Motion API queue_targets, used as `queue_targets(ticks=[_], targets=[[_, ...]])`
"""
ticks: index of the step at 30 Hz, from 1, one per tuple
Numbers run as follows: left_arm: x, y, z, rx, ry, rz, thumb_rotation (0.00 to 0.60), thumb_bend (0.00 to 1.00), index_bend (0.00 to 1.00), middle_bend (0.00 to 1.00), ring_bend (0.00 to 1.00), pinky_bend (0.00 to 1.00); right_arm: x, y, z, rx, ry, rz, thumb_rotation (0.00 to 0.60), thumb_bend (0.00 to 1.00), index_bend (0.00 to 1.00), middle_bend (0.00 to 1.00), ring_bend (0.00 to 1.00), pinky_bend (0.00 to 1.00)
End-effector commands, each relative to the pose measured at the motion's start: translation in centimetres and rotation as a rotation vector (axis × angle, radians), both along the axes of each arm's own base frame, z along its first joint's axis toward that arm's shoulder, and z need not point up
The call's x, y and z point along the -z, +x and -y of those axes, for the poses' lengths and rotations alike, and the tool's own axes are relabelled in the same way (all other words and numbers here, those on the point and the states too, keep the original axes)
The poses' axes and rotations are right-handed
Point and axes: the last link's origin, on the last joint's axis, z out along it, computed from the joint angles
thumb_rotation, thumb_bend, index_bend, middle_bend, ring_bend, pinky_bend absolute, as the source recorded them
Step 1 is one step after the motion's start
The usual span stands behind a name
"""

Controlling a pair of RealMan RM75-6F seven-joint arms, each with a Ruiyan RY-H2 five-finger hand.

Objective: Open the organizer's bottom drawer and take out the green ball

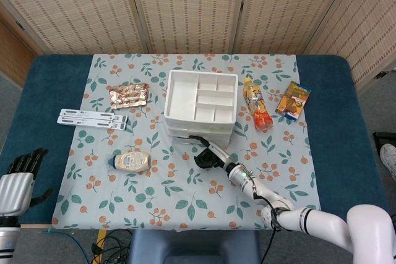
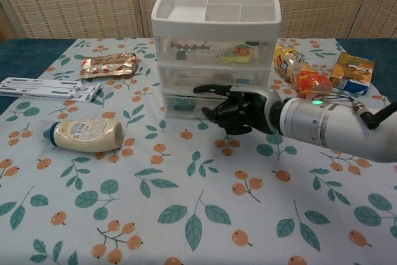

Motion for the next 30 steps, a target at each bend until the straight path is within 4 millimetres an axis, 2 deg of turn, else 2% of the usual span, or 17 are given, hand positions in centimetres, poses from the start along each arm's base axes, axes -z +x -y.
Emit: queue_targets(ticks=[1,21,25,30], targets=[[0.1,0.0,0.0,0.001,-0.002,0.000,0.600,0.18,0.10,0.12,0.14,0.13,0.0,0.0,0.0,-0.001,0.000,0.000,0.600,0.58,0.14,0.94,0.98,1.00],[0.3,0.2,0.0,-0.001,-0.013,-0.002,0.600,0.18,0.10,0.12,0.14,0.13,-0.3,-0.6,-1.5,-0.019,0.013,0.006,0.600,0.58,0.15,0.93,0.98,1.00],[0.3,0.2,0.0,-0.002,-0.012,-0.001,0.600,0.18,0.10,0.12,0.14,0.13,-0.4,-0.9,-2.0,-0.023,0.013,0.006,0.600,0.58,0.07,0.93,0.98,1.00],[0.5,0.3,-0.1,0.000,-0.016,-0.001,0.600,0.18,0.10,0.12,0.14,0.13,-0.5,-1.4,-2.5,-0.029,0.019,-0.007,0.600,0.58,0.02,0.93,0.98,1.00]])
